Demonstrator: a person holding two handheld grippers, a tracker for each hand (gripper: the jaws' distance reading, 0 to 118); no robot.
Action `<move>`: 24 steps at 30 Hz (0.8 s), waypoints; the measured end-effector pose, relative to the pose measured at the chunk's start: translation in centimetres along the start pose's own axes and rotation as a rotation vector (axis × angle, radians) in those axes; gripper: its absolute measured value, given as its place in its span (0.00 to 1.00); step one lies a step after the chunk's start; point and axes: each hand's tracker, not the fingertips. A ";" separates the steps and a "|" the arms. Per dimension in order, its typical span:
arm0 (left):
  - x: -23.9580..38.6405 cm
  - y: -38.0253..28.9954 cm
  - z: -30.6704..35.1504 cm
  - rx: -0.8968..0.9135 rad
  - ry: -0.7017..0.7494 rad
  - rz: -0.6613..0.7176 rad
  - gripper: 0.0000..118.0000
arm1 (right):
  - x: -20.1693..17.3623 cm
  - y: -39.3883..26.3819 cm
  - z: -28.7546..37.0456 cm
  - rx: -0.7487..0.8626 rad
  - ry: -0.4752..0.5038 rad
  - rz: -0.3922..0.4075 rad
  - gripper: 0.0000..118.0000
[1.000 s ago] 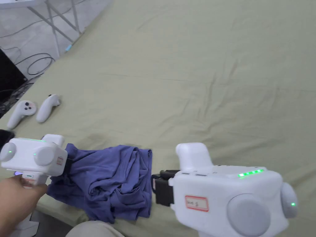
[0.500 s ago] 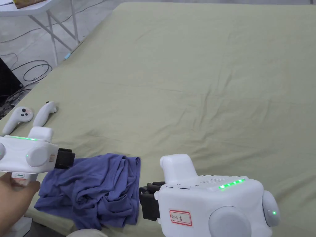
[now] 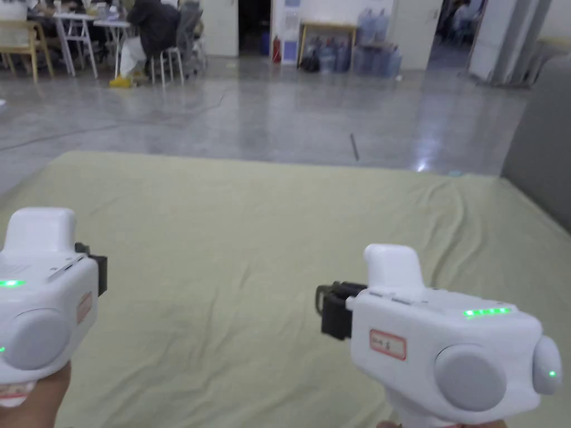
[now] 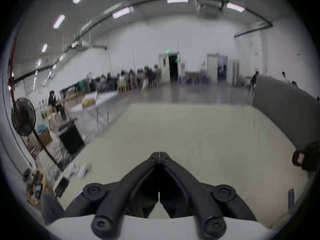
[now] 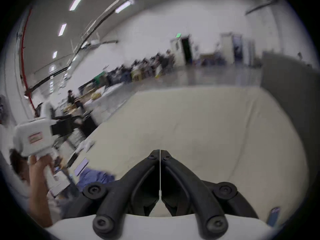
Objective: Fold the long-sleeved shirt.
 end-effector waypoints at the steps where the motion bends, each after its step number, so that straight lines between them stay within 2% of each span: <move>1: 1.2 1.3 0.1 0.021 0.005 0.006 0.00 | 0.9 1.6 0.9 0.053 -0.043 0.019 0.03; 4: 4.5 5.8 0.9 0.114 -0.074 0.066 0.00 | 3.1 6.0 3.4 0.200 -0.164 0.075 0.03; 7: 6.7 8.8 1.5 0.188 -0.086 0.089 0.00 | 4.7 9.2 5.2 0.307 -0.237 0.070 0.03; 9: 8.8 10.4 3.0 0.235 -0.072 0.065 0.00 | 5.2 10.8 6.3 0.339 -0.247 0.062 0.03; 11: 9.7 11.0 3.4 0.256 -0.071 0.055 0.00 | 5.4 11.6 6.8 0.365 -0.268 0.089 0.03; 17: 11.0 10.6 4.9 0.219 -0.097 0.119 0.00 | 5.7 11.0 8.1 0.389 -0.318 0.115 0.03; 22: 10.7 10.5 5.7 0.222 -0.048 0.050 0.00 | 5.2 10.7 8.1 0.377 -0.318 0.153 0.03; 24: 10.1 10.6 6.4 0.252 -0.096 0.088 0.01 | 5.2 11.0 8.1 0.383 -0.268 0.147 0.03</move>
